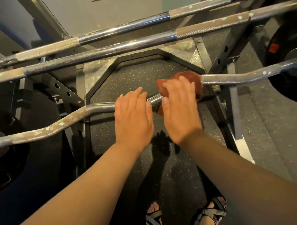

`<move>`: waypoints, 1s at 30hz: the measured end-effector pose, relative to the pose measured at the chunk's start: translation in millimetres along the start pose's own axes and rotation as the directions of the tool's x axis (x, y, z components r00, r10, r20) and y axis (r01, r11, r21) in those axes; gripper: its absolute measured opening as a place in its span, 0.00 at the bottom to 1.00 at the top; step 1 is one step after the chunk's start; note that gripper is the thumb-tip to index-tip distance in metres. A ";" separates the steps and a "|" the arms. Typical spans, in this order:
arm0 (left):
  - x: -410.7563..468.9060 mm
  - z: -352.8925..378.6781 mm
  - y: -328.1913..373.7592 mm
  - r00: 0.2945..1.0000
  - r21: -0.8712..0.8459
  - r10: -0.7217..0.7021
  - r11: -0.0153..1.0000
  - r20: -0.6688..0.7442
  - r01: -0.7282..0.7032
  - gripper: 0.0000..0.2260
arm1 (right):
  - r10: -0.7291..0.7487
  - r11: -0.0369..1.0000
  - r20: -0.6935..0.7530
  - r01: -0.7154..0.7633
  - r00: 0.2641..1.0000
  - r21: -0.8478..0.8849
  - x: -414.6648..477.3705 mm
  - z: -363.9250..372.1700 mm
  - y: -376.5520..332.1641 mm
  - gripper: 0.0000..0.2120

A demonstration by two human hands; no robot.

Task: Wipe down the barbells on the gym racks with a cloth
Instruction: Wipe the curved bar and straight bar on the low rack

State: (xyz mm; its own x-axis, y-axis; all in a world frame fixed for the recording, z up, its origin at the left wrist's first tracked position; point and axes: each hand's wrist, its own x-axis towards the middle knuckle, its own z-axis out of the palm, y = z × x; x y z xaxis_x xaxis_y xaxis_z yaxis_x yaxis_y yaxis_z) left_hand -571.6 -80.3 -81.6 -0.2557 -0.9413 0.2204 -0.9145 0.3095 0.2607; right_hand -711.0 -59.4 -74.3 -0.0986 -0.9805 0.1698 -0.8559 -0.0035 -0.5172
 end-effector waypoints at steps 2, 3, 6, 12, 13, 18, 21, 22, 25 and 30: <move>0.0 -0.1 -0.6 1.000 0.003 0.008 1.000 0.009 -0.008 0.19 | -0.071 0.997 0.006 0.071 0.997 0.038 -5.1 5.6 -7.6 0.19; 0.0 -0.6 -0.9 1.000 0.003 0.015 1.000 0.016 -0.015 0.19 | -0.109 0.993 0.028 0.108 0.994 0.040 -2.0 5.1 -7.7 0.18; -0.4 -2.9 -1.1 0.999 0.005 0.024 1.000 0.024 -0.024 0.19 | -0.216 0.972 0.113 0.225 0.970 -0.070 20.5 -10.4 7.3 0.16; -1.2 -3.5 0.4 1.000 -0.004 0.022 1.000 0.008 -0.022 0.20 | 0.110 0.985 -0.097 -0.122 0.989 -0.124 34.8 -22.2 28.2 0.17; -1.0 -2.3 0.9 1.000 -0.002 0.017 1.000 0.003 -0.017 0.19 | 0.116 0.982 -0.093 -0.128 0.989 -0.135 31.1 -16.9 20.3 0.17; -0.7 -1.3 -0.8 1.000 0.003 0.022 1.000 0.004 -0.022 0.18 | -0.240 0.944 0.151 0.267 0.959 -0.196 25.1 -17.7 18.4 0.16; -1.1 -2.6 -1.0 1.000 -0.012 0.029 1.000 0.010 -0.029 0.18 | -0.236 0.928 0.148 0.268 0.960 -0.259 36.6 -33.9 43.0 0.16; -1.4 -2.6 -0.8 1.000 -0.013 0.028 1.000 0.005 -0.028 0.18 | -0.166 0.951 0.080 0.181 0.983 -0.251 37.0 -35.9 46.8 0.16; -1.4 -1.1 0.3 1.000 -0.004 0.019 1.000 -0.009 -0.019 0.18 | 0.048 0.984 -0.066 -0.058 0.997 -0.171 30.5 -24.4 33.2 0.16; -0.2 0.5 -0.8 1.000 0.017 0.020 1.000 -0.003 -0.019 0.19 | -0.138 0.958 0.057 0.148 0.989 -0.247 11.0 1.8 -5.3 0.16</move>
State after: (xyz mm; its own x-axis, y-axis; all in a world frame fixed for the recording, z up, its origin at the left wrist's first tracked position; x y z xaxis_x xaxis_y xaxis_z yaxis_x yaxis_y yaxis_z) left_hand -570.9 -80.4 -82.4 -0.2725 -0.9346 0.2286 -0.9146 0.3253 0.2400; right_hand -706.7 -70.6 -71.2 0.0495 -0.9802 0.1916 -0.9596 -0.0999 -0.2632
